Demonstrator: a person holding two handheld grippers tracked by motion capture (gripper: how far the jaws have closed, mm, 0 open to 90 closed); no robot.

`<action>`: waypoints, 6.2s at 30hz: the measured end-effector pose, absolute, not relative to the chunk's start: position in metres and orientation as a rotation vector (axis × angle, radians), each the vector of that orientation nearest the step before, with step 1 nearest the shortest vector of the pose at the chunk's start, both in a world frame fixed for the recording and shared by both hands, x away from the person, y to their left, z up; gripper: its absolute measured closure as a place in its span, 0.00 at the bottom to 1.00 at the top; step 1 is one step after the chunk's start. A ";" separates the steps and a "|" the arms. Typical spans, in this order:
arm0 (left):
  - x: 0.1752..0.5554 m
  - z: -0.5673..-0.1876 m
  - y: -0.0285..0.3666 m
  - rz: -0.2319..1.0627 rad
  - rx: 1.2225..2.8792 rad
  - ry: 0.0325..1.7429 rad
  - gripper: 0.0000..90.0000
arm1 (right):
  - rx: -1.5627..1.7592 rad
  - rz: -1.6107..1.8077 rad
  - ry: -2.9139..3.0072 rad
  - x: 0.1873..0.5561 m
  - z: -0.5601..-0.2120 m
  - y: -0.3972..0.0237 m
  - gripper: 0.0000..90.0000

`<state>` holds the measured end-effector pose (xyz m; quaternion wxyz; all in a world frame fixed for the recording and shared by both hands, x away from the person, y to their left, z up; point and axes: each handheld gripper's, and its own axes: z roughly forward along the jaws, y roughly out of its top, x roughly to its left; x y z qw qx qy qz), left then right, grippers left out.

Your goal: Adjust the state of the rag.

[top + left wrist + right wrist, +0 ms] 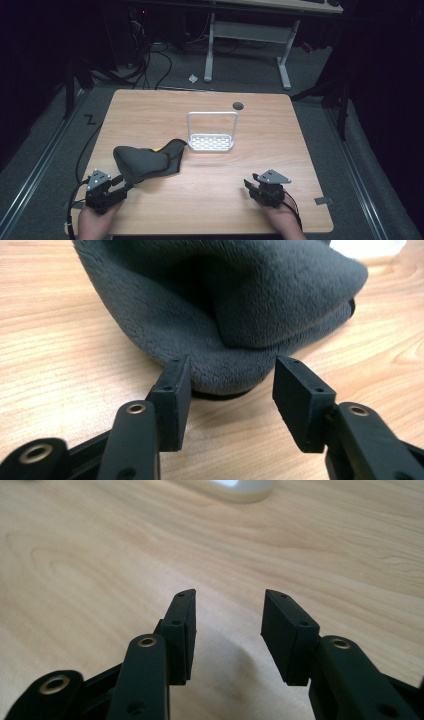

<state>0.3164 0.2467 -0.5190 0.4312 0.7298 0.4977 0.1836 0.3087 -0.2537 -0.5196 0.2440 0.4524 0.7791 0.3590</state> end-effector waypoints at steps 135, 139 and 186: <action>0.322 -0.510 0.029 0.325 2.160 0.779 0.90 | 1.248 1.139 2.194 0.309 -0.510 -0.243 0.29; 0.323 -0.505 0.032 0.309 2.121 0.785 0.91 | 1.135 1.199 2.225 0.302 -0.502 -0.239 0.30; 0.340 -0.508 0.162 0.229 1.823 1.084 0.91 | 1.277 0.834 2.179 0.333 -0.522 -0.279 0.94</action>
